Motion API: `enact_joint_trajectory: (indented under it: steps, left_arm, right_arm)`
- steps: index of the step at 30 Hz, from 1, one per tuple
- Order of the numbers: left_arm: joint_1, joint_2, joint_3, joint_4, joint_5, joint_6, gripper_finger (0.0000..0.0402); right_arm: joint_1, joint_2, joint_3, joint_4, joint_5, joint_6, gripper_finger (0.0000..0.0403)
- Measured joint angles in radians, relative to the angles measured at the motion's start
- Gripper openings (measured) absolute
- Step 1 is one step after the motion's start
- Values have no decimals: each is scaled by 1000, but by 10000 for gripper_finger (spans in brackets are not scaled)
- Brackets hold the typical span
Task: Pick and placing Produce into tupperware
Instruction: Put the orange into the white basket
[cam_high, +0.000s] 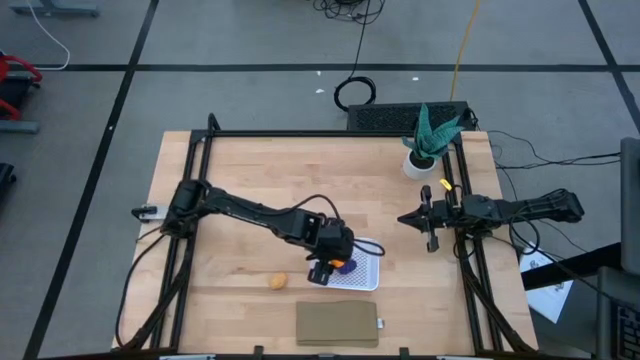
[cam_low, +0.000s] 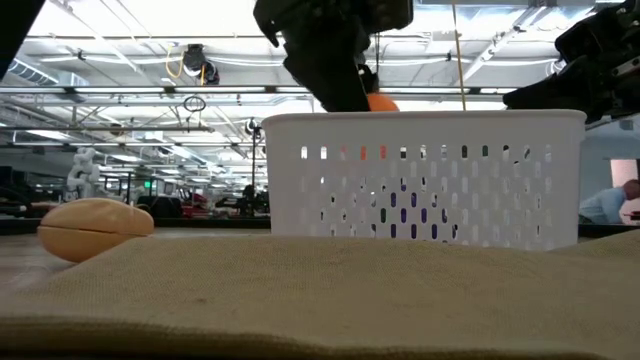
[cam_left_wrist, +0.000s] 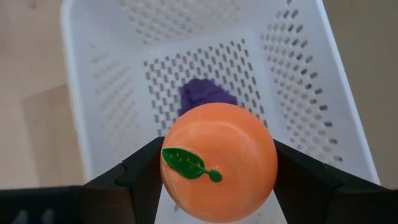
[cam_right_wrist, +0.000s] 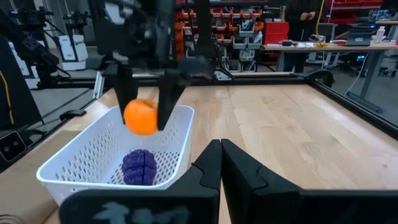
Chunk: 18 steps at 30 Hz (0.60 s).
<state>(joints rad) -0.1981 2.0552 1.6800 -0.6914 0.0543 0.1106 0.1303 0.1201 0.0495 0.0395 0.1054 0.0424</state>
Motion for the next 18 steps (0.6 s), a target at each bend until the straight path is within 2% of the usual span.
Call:
enact_joint_trajectory:
  steps: [7,12,18]
  left_arm:
    - [-16,1,3,-14,26,46,248]
    - [0,10,3,16,43,-14,248]
    - [0,64,2,32,61,-6,248]
  right_arm:
    - [0,8,0,-1,0,2,0]
    - [0,8,0,0,-1,2,0]
    - [0,9,0,0,-1,2,0]
